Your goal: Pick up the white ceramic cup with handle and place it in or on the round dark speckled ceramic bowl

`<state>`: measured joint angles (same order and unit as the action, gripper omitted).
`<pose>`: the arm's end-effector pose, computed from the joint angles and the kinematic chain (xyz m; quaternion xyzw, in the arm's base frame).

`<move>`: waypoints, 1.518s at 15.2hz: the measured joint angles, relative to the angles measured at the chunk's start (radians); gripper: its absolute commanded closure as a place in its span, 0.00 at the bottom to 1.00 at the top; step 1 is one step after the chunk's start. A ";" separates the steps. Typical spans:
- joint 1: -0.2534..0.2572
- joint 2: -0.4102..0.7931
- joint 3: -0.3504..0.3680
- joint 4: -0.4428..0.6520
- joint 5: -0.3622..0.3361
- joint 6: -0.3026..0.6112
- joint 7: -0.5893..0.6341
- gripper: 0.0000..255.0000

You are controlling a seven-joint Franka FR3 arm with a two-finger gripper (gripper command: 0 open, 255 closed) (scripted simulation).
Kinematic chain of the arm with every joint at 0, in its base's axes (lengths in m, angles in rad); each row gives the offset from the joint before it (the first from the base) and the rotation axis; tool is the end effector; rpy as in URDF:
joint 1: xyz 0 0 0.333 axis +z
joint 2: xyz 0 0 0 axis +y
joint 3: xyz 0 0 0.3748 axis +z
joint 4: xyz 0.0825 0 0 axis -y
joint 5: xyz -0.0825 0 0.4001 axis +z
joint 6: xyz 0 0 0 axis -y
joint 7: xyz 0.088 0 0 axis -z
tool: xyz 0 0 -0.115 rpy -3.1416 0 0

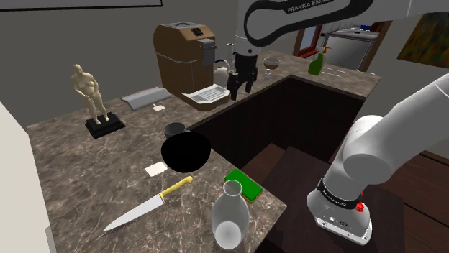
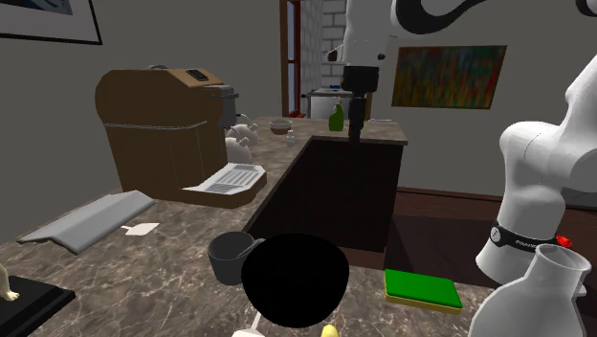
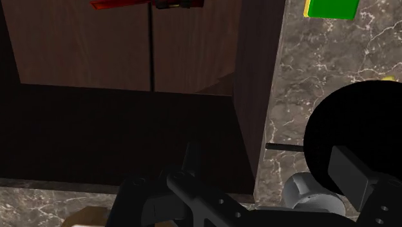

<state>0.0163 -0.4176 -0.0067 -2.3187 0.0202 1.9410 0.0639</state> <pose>0.4211 0.0052 0.5459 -0.9993 0.0303 -0.0195 0.0116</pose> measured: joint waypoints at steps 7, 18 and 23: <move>0.020 0.266 0.012 0.115 0.052 0.140 0.018 0.00; 0.038 0.697 0.034 0.443 0.125 0.228 0.031 0.00; 0.048 0.894 0.048 0.644 0.147 0.221 0.049 0.00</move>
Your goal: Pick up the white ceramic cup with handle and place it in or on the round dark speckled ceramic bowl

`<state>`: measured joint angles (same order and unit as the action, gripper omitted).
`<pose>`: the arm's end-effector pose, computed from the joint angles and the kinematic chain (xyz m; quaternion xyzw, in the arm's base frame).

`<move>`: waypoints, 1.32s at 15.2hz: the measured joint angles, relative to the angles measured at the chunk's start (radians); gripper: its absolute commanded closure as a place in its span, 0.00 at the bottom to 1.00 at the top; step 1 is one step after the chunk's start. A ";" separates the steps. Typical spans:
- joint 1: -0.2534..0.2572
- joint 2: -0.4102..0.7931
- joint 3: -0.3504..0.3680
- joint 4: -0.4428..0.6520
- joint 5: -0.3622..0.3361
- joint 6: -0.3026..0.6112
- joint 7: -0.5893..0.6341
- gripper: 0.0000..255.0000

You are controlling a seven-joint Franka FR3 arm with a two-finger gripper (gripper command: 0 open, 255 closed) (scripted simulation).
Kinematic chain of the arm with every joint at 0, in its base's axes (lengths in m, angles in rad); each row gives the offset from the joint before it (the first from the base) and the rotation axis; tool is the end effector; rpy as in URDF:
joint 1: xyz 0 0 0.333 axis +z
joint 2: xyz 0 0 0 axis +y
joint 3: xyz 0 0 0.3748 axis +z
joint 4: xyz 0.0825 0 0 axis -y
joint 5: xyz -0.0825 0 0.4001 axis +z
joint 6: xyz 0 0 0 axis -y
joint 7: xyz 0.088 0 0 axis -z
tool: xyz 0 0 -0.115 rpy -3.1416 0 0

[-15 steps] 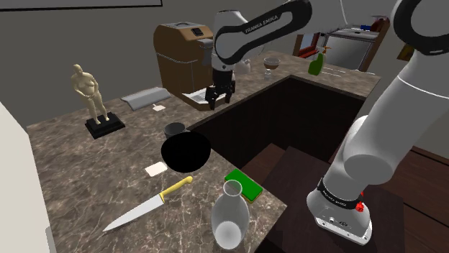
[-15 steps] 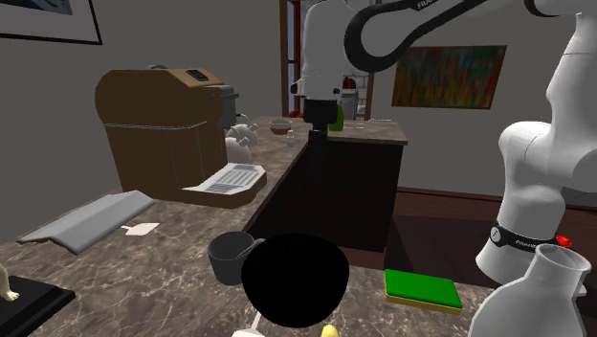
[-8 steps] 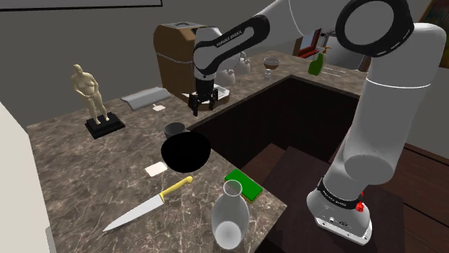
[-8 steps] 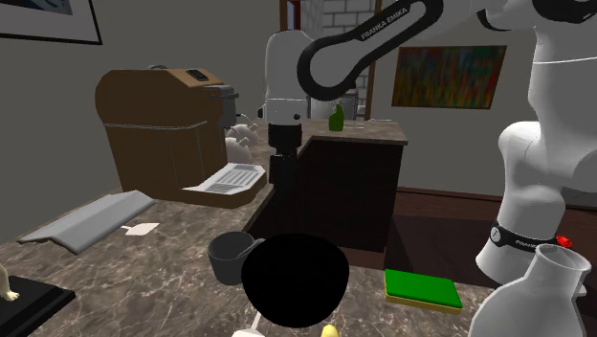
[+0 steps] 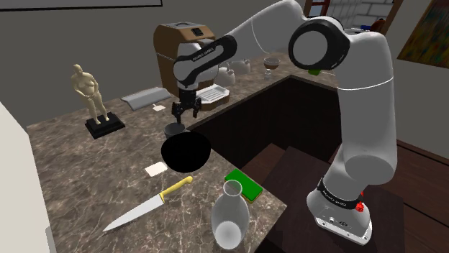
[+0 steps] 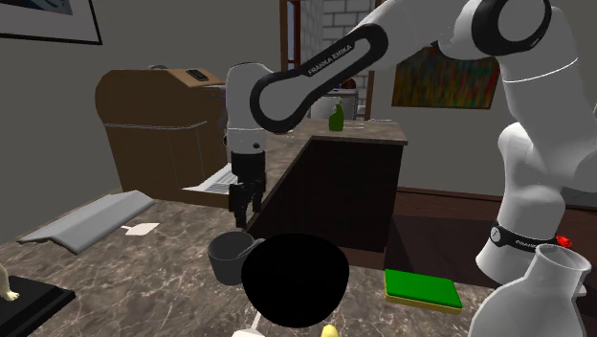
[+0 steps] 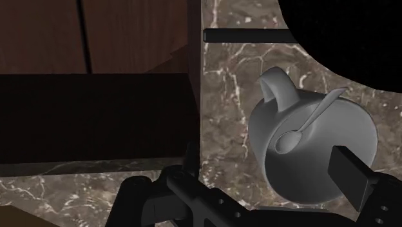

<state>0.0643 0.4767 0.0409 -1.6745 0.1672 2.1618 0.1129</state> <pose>0.7103 0.0789 0.3646 -0.9955 0.0523 0.0034 0.0790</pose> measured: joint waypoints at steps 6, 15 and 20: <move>0.006 0.144 0.008 0.125 0.011 0.015 0.006 0.00; 0.012 0.181 0.011 0.123 0.014 0.057 0.006 0.00; 0.012 0.180 0.011 0.125 0.014 0.058 0.006 1.00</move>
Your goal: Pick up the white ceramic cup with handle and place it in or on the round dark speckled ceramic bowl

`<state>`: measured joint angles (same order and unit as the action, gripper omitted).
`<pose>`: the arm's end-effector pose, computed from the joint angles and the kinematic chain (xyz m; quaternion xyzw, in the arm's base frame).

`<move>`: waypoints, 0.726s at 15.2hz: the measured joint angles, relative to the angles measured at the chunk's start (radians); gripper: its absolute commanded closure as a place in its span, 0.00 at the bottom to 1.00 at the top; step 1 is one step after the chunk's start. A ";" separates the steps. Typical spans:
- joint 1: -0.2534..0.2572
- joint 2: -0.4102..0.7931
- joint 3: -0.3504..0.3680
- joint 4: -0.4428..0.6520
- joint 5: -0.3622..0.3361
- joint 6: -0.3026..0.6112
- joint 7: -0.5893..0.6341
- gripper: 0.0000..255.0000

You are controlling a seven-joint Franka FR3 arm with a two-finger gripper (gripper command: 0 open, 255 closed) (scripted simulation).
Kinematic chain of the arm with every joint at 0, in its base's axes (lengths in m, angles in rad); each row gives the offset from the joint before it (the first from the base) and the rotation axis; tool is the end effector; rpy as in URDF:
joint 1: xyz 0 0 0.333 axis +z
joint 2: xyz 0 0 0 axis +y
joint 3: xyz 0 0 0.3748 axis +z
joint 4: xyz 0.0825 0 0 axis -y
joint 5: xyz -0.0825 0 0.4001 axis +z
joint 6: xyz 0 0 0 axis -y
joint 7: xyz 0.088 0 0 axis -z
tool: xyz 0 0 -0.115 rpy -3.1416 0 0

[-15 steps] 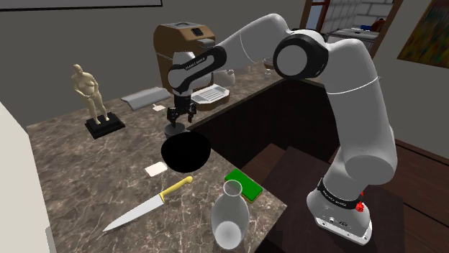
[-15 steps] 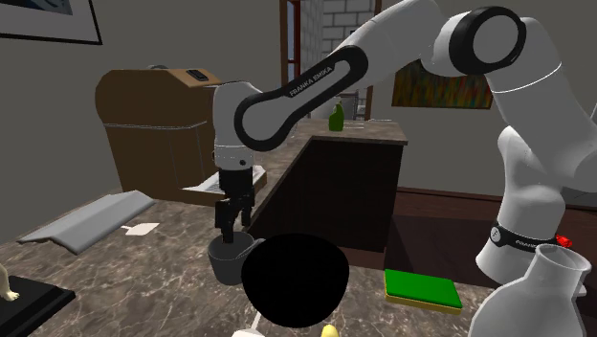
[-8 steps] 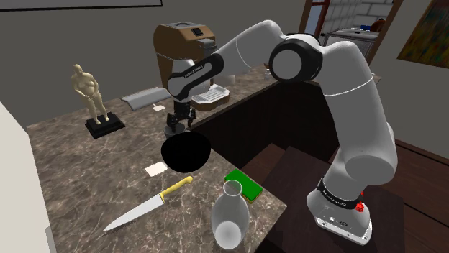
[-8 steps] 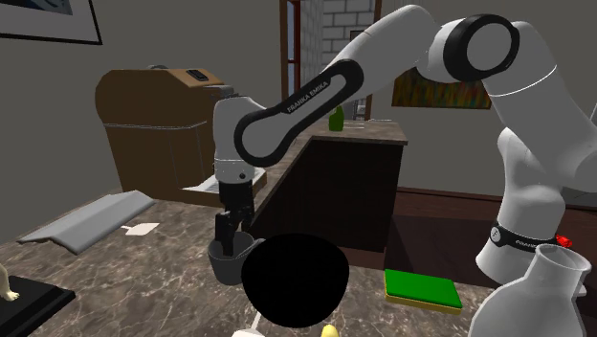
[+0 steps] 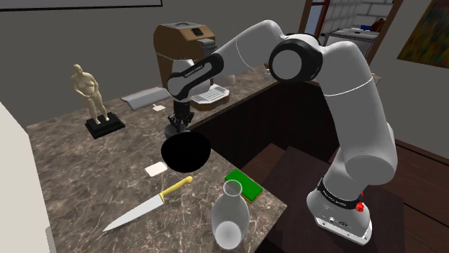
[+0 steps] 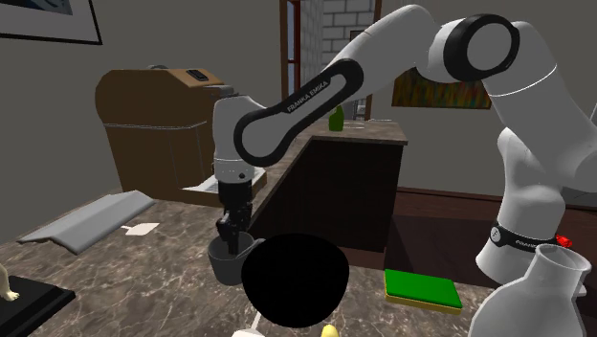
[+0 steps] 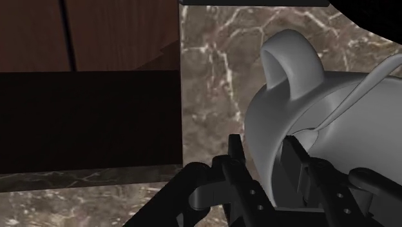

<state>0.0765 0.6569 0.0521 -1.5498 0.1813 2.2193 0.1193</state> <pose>0.7488 0.0968 0.2955 -0.9946 0.0551 0.0047 0.0884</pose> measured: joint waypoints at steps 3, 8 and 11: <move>0.000 0.000 0.000 -0.001 0.000 0.000 0.000 1.00; -0.001 -0.001 0.000 -0.002 0.000 0.000 -0.001 1.00; -0.001 -0.013 -0.001 0.004 -0.002 -0.021 0.003 1.00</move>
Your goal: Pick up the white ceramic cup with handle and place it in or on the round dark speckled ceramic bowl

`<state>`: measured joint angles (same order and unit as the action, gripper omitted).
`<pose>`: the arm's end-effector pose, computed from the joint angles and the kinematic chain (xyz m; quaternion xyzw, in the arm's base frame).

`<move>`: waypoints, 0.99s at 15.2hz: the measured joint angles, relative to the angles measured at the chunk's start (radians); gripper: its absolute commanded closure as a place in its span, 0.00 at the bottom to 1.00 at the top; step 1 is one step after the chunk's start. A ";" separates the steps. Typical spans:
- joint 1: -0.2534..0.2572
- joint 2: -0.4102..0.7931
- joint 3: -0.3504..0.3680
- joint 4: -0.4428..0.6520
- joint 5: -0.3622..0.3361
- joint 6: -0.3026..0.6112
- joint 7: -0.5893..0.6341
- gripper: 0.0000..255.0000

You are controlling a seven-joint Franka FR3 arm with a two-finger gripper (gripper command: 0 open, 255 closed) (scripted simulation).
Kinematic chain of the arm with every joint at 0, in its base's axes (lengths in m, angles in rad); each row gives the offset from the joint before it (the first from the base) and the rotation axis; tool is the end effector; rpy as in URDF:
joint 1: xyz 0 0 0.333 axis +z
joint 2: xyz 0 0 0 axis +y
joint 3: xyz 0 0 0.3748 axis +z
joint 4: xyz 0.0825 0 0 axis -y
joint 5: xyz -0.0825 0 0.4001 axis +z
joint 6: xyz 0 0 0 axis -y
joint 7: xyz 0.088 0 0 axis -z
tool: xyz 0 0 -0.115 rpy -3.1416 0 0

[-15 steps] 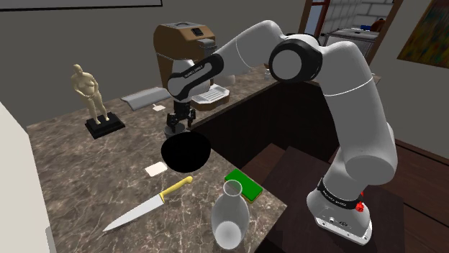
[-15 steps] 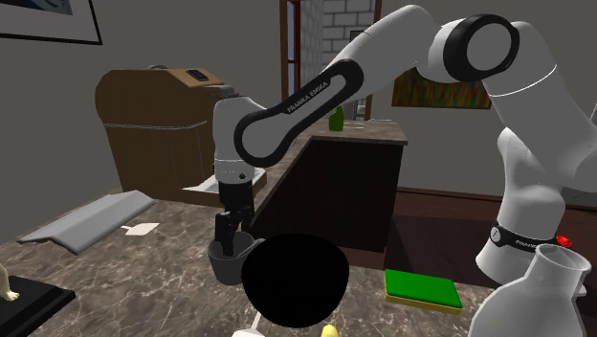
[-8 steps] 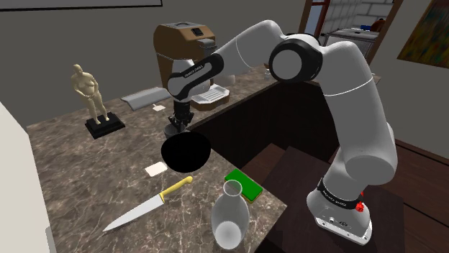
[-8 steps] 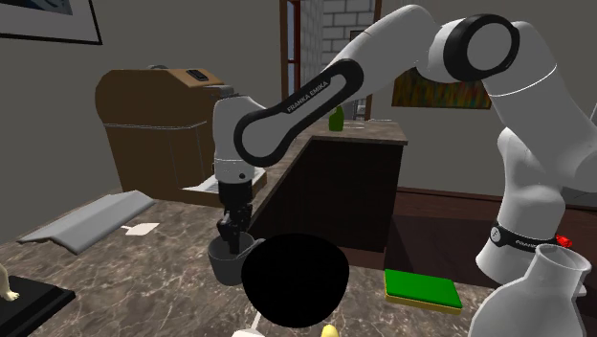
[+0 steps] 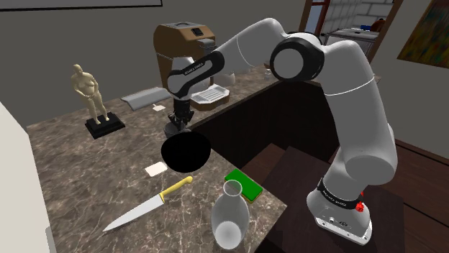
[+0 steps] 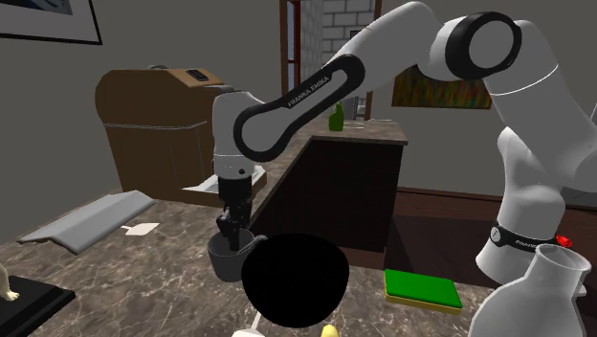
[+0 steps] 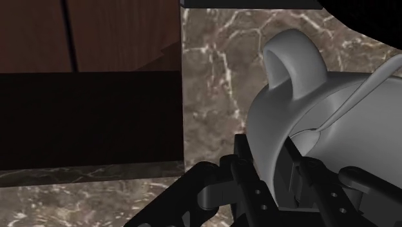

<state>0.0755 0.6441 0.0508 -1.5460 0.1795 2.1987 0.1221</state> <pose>0.7481 0.0956 0.3051 -0.9946 0.0553 0.0067 0.0878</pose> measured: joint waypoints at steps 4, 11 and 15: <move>0.001 -0.027 -0.001 0.011 -0.003 -0.037 0.009 1.00; -0.001 -0.074 -0.003 0.034 -0.007 -0.107 0.019 1.00; 0.000 -0.094 -0.003 0.056 -0.010 -0.147 0.028 1.00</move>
<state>0.0759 0.5505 0.0479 -1.4902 0.1698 2.0512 0.1497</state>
